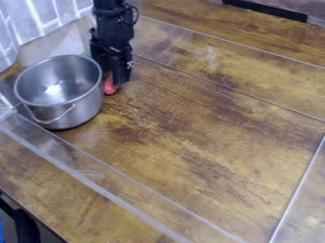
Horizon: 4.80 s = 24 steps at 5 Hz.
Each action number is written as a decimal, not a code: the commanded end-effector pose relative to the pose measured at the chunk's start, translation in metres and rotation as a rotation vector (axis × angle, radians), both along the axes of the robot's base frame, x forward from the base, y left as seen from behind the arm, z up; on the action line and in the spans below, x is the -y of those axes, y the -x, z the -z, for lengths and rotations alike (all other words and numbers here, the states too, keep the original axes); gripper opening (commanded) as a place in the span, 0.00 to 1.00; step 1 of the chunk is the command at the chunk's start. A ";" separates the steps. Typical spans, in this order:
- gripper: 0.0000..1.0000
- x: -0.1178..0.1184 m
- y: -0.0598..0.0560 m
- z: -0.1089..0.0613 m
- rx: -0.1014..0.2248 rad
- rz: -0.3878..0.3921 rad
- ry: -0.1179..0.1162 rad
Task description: Move the pink spoon to the right side of the table
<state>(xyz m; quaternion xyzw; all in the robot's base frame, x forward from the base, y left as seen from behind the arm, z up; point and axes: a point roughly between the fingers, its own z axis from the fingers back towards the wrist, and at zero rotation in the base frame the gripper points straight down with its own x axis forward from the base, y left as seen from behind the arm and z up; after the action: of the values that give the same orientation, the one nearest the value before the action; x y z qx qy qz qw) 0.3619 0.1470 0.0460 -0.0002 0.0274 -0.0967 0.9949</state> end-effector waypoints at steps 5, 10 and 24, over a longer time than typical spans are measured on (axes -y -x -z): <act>0.00 -0.006 -0.009 -0.015 0.104 -0.025 -0.032; 0.00 0.013 -0.011 -0.012 0.105 0.203 -0.010; 0.00 0.020 -0.013 -0.012 0.133 -0.060 0.008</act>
<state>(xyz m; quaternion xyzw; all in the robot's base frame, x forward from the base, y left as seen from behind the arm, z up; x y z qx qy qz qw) 0.3618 0.1252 0.0367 -0.0137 -0.0045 -0.0701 0.9974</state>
